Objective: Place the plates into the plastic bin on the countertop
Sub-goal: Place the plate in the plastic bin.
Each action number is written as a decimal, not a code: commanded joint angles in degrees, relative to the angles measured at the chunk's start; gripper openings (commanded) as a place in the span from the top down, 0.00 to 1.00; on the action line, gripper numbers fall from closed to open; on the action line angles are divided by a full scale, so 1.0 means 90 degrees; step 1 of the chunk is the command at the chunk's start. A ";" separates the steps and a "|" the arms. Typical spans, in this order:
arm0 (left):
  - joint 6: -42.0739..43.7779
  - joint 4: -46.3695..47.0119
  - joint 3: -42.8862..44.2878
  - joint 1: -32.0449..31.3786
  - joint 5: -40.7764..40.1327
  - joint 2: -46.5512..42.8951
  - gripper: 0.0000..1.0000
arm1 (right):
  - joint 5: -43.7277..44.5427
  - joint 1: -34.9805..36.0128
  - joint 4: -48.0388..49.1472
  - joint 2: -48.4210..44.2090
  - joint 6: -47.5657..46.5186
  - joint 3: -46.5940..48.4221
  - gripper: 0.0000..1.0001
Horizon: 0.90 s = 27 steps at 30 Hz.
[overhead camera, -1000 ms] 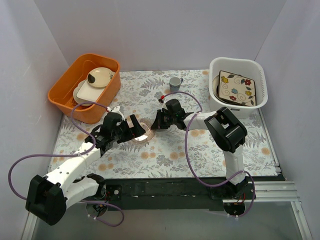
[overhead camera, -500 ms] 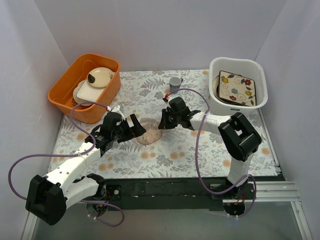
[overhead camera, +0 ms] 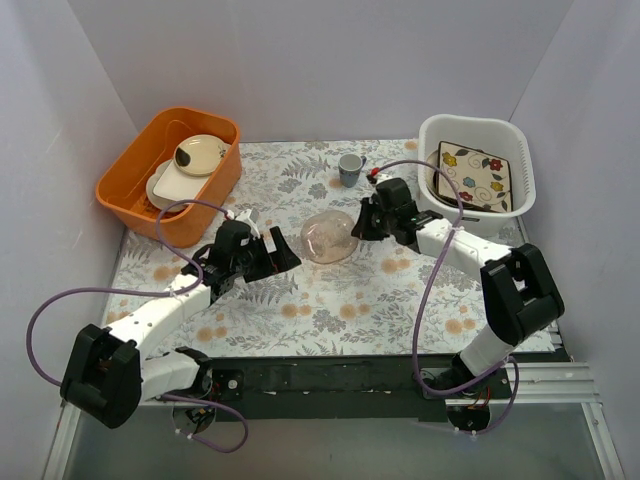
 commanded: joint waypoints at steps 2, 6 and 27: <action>0.0131 0.0384 0.0050 0.0027 0.0358 0.0103 0.02 | 0.0416 -0.0726 -0.0325 -0.0583 -0.0351 0.0219 0.99; 0.0102 0.0531 -0.0048 0.0027 0.0476 0.0278 0.02 | 0.0377 -0.1302 -0.0530 -0.0701 -0.0508 0.0589 0.99; 0.0053 0.0404 -0.0214 0.0027 0.0671 0.0191 0.02 | 0.0084 -0.4280 -0.1351 -0.0164 -0.0645 0.2348 0.99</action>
